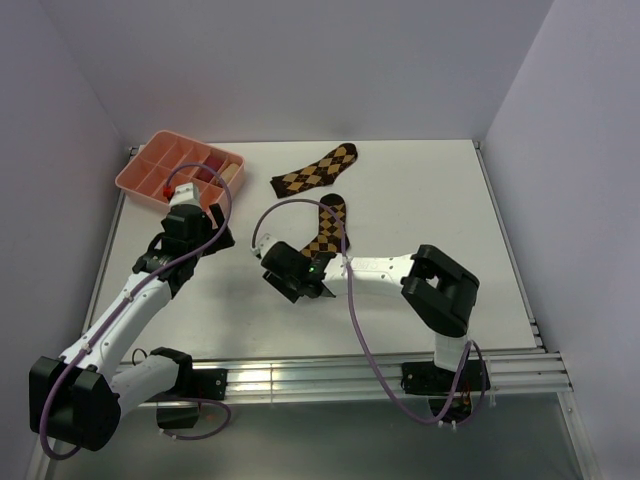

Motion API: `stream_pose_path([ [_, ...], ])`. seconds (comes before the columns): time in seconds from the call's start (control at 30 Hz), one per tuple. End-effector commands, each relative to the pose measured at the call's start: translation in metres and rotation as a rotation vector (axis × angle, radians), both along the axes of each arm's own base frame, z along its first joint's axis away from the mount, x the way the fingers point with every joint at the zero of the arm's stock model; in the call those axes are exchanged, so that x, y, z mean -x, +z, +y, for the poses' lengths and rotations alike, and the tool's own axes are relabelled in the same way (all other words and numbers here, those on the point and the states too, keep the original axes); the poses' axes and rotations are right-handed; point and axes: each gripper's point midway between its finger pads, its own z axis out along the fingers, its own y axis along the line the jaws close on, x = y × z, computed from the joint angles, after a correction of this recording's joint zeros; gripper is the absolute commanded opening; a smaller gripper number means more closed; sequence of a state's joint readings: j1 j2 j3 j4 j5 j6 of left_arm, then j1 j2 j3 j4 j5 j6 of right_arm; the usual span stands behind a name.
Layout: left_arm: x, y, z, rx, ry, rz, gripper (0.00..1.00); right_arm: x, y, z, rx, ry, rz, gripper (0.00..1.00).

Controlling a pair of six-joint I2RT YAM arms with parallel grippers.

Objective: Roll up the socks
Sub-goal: Roll the sock at the center of the board.

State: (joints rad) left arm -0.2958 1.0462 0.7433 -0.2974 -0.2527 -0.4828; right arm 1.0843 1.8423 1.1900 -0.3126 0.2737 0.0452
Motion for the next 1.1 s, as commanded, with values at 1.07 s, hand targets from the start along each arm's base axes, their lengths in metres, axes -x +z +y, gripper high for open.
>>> stream_pose_path([
  [1.07, -0.005, 0.007, 0.006, -0.014, 0.024, -0.037, 0.86, -0.006, -0.047, -0.016, 0.237, 0.089, -0.187, 0.52],
])
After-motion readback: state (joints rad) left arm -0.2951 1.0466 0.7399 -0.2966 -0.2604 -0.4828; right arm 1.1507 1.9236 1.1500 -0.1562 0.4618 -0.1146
